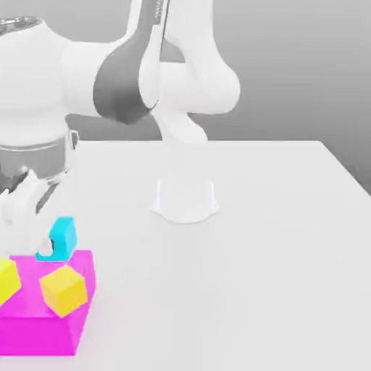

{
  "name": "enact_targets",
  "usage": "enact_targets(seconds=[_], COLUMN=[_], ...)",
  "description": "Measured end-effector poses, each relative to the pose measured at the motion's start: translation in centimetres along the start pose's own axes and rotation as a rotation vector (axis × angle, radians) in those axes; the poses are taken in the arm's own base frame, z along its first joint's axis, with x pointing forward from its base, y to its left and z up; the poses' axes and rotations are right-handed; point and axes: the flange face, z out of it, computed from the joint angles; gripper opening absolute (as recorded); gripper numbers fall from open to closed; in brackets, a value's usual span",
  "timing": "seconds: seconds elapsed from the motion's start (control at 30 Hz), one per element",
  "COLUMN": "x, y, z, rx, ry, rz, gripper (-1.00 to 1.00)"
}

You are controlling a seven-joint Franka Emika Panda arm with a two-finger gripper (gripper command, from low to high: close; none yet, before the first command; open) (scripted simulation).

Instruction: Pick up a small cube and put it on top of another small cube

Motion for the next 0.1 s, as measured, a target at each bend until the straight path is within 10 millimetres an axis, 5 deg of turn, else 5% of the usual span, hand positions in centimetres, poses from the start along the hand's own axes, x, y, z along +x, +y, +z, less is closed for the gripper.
enact_targets(seconds=[0.03,0.1], x=[-0.13,-0.13], y=[0.1,0.1], z=[0.74,0.74], rx=[0.0,0.0], ry=[0.0,0.0], rz=[-0.002,-0.002], gripper=[1.0,1.0])
